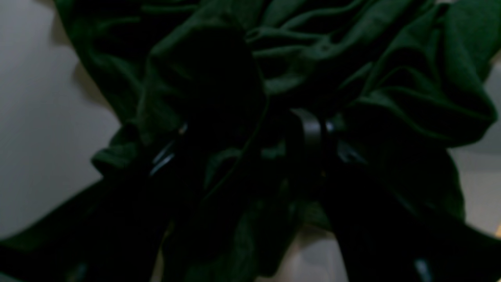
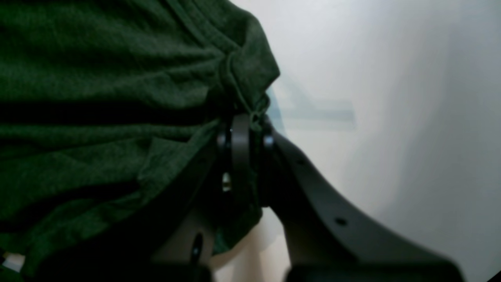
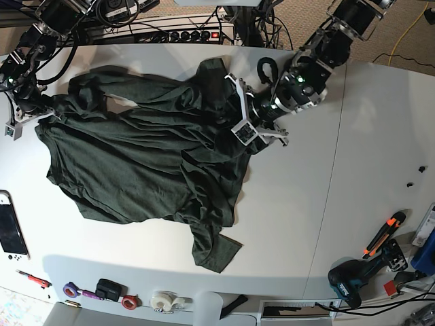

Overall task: Layout the t-shirt on the table in an organized manner, then fold the t-shirt properly
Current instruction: 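Drag the held shirt edge away from the right gripper with the left gripper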

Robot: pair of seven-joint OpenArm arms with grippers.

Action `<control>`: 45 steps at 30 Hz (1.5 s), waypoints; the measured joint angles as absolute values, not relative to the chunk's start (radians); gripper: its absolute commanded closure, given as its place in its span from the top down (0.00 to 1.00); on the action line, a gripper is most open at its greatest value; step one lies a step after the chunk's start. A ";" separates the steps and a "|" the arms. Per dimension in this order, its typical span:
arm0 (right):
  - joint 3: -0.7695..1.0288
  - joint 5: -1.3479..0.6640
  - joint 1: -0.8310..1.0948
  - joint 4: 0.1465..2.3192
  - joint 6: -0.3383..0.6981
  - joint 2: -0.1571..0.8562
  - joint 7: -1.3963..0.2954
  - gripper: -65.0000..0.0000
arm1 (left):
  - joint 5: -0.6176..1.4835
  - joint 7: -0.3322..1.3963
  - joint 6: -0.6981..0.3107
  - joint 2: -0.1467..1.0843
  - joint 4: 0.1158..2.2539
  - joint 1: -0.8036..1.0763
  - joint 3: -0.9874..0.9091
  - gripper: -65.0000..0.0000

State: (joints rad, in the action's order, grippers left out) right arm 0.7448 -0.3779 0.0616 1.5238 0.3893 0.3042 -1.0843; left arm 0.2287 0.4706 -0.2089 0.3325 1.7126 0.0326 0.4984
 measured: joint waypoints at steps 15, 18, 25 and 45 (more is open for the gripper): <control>0.744 -0.268 0.062 1.524 0.392 0.304 -1.070 0.00 | 0.200 0.472 -0.169 0.382 1.732 0.032 0.369 0.00; 0.745 -0.266 0.062 1.524 0.392 0.304 -1.068 0.00 | 0.294 0.470 -0.168 0.379 1.742 0.027 0.251 0.00; 0.744 -0.266 0.061 1.524 0.384 0.304 -1.066 0.00 | 0.435 0.472 -0.237 0.383 1.743 0.012 0.058 0.00; 0.745 -0.266 0.062 1.524 0.382 0.304 -1.065 0.00 | 0.628 0.501 -0.453 0.474 1.743 -0.032 0.041 0.00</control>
State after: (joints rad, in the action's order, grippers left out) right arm 0.7448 -0.2661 0.0616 1.5238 0.3817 0.3042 -1.0653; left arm 0.6277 0.5011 -0.4526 0.4736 1.7432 -0.0319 0.0414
